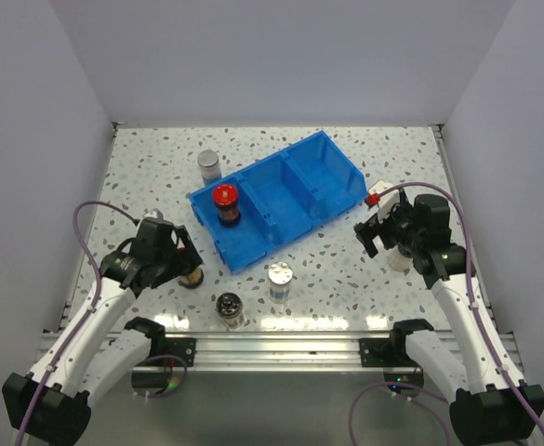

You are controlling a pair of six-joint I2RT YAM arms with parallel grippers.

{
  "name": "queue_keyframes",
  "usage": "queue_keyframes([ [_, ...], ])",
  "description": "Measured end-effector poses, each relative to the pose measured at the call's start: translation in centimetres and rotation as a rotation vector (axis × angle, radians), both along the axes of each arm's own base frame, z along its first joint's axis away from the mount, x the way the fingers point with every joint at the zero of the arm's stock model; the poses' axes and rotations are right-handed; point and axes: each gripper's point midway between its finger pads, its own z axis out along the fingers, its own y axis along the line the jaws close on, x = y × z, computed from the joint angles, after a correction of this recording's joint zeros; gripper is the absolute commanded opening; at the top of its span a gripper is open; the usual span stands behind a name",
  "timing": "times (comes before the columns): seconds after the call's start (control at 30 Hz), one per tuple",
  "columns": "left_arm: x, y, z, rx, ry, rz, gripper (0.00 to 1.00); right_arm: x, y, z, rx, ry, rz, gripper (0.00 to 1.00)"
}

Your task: Organize the condiment bottles

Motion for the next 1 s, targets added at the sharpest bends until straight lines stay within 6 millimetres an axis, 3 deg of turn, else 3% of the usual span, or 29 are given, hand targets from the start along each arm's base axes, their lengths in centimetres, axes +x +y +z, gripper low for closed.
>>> queue_keyframes([
  [0.2, 0.9, -0.1, -1.0, 0.018, 0.021, 0.005, 0.90, 0.0, 0.0, 0.0, -0.001, 0.000, -0.002, 0.99],
  [0.3, 1.3, 0.0, -1.3, 0.030, 0.016, 0.007, 0.77, 0.0, 0.0, 0.0, -0.001, 0.000, -0.002, 0.99],
  [0.4, 1.6, 0.3, -1.1, 0.050, -0.004, 0.016, 0.48, 0.0, 0.0, 0.0, -0.001, 0.000, -0.002, 0.99],
  [0.43, 1.6, 0.6, -1.2, 0.063, -0.007, 0.019, 0.24, 0.0, 0.0, 0.0, -0.002, 0.001, -0.002, 0.99],
  [0.5, 1.7, 0.8, -1.1, 0.078, -0.012, 0.016, 0.00, 0.0, 0.0, 0.0, -0.002, 0.000, -0.002, 0.99],
  [0.73, 1.1, 1.7, -0.2, 0.147, -0.026, -0.059, 0.00, 0.0, 0.0, 0.0, -0.002, 0.000, -0.002, 0.99],
  [0.87, 1.8, 1.3, 3.5, 0.151, -0.112, -0.135, 0.00, 0.0, 0.0, 0.0, -0.002, 0.000, -0.002, 0.99],
  [1.0, 3.3, -0.3, 7.6, 0.107, -0.215, -0.217, 0.00, 0.0, 0.0, 0.0, -0.002, 0.000, -0.002, 0.99],
])
